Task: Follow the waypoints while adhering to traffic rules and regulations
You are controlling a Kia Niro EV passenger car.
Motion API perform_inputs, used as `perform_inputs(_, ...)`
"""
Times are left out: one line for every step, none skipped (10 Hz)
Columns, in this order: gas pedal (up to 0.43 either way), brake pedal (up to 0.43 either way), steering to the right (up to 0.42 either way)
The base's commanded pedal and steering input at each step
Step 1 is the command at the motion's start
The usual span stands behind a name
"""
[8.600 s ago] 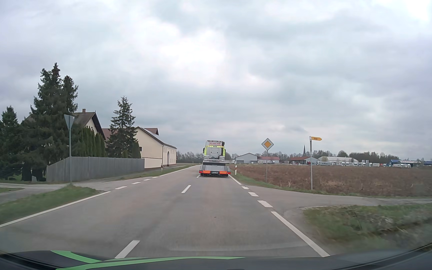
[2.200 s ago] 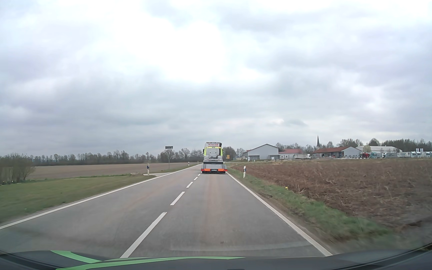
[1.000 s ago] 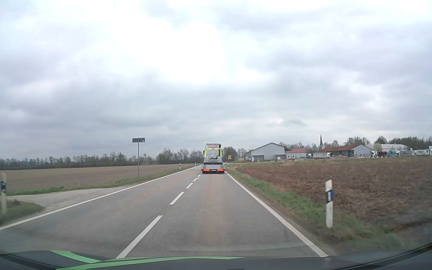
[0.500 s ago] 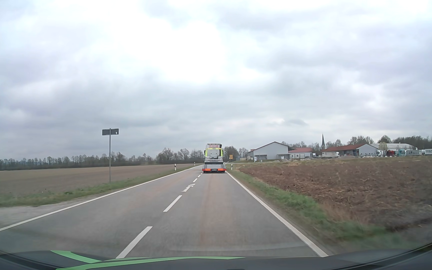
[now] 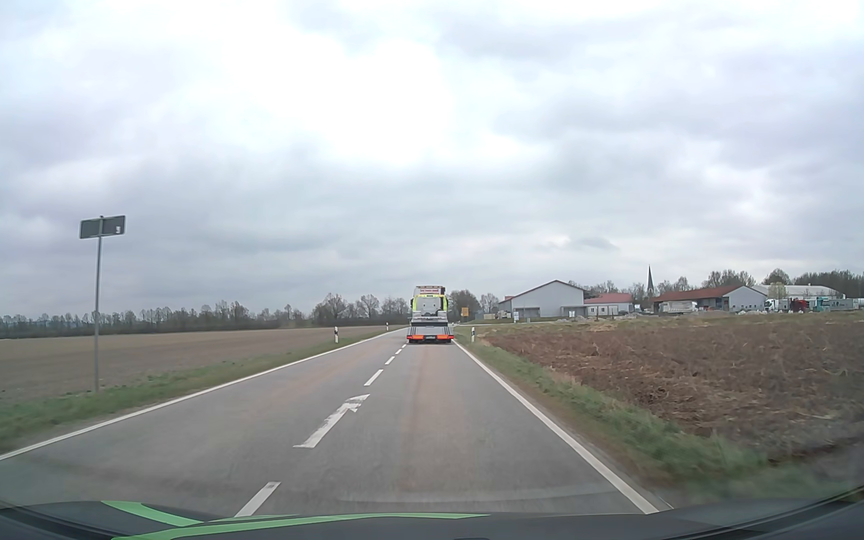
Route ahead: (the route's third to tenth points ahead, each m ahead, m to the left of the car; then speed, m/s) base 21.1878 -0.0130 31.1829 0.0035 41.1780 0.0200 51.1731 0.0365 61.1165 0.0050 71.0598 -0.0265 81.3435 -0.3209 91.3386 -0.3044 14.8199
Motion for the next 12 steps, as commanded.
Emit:
perform_inputs(0.098,0.000,-0.003)
perform_inputs(0.098,0.000,-0.003)
perform_inputs(0.098,0.000,-0.003)
perform_inputs(0.098,0.000,-0.003)
perform_inputs(0.098,0.000,-0.003)
perform_inputs(0.098,0.000,-0.003)
perform_inputs(0.098,0.000,-0.003)
perform_inputs(0.098,0.000,-0.003)
perform_inputs(0.098,0.000,-0.001)
perform_inputs(0.098,0.000,0.001)
perform_inputs(0.098,0.000,0.001)
perform_inputs(0.098,0.000,0.001)
